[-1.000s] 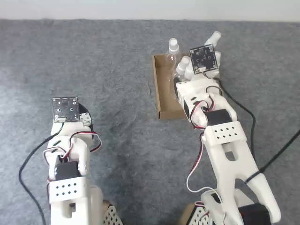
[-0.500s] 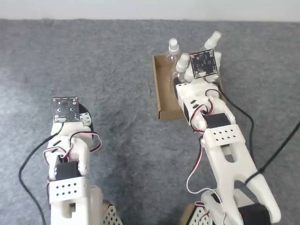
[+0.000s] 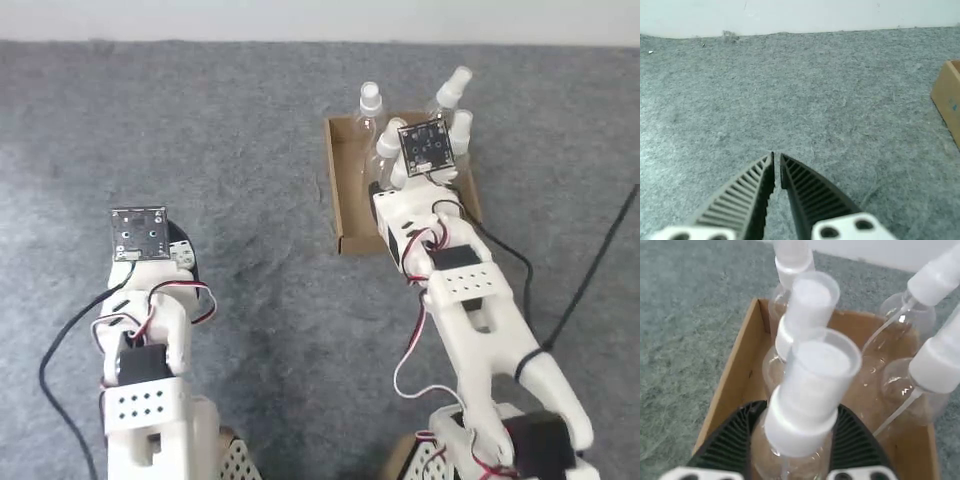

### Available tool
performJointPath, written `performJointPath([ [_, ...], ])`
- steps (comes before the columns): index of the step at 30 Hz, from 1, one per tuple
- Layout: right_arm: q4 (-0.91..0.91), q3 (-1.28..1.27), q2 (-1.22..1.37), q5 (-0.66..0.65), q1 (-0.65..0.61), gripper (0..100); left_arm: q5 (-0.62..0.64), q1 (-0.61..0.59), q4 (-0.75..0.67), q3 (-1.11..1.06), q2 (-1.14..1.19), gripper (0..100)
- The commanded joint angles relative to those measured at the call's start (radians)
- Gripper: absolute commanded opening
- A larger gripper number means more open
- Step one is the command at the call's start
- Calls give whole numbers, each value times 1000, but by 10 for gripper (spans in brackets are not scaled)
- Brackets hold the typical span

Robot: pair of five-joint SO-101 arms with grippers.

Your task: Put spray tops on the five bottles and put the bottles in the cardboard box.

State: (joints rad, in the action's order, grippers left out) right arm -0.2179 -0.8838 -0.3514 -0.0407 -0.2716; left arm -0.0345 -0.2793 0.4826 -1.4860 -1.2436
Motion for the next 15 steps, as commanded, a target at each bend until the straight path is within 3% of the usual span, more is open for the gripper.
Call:
performJointPath([
  [1,51,20,13,5,15,6,-3,-2,-31,5,0,12],
  [15,124,-84,19,5,15,6,-3,0,-31,5,0,12],
])
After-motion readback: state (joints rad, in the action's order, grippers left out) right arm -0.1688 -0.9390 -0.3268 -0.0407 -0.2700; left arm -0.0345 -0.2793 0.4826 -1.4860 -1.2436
